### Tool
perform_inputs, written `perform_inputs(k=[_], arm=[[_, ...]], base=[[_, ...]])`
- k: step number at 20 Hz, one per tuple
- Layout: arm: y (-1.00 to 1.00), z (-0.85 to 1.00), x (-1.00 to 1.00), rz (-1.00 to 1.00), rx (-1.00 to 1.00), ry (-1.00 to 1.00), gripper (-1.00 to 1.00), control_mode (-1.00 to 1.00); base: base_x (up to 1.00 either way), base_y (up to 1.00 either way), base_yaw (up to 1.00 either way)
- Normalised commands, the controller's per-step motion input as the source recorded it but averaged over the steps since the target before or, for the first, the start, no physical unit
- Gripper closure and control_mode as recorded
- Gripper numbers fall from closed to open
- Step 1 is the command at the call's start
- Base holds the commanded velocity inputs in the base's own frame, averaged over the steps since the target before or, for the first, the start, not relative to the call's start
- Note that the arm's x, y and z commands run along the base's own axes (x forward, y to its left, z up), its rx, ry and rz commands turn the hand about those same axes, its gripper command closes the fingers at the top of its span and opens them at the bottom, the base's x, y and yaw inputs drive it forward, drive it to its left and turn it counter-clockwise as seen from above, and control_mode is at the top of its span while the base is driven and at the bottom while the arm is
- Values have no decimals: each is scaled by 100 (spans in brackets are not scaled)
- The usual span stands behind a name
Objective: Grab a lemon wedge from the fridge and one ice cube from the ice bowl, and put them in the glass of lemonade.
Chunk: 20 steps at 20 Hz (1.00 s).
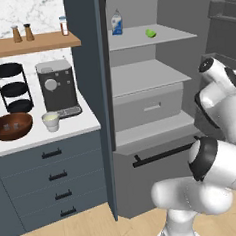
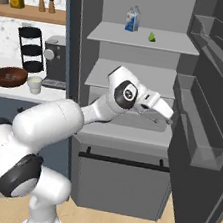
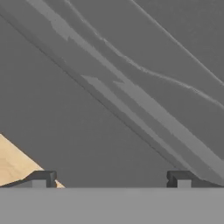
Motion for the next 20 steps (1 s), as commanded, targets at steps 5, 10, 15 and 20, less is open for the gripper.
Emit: perform_inputs(k=[5,10,15,20], arm=[[100,57,-33,8,1,-18,-100,-100],[99,5,0,11,21,-20,-100,-100],[96,14,0,26,34,-4,-100,-100],[87,16,-5,31,31,2,-100,-100]], base=[[0,0,0],[0,0,0],[0,0,0],[0,0,0]])
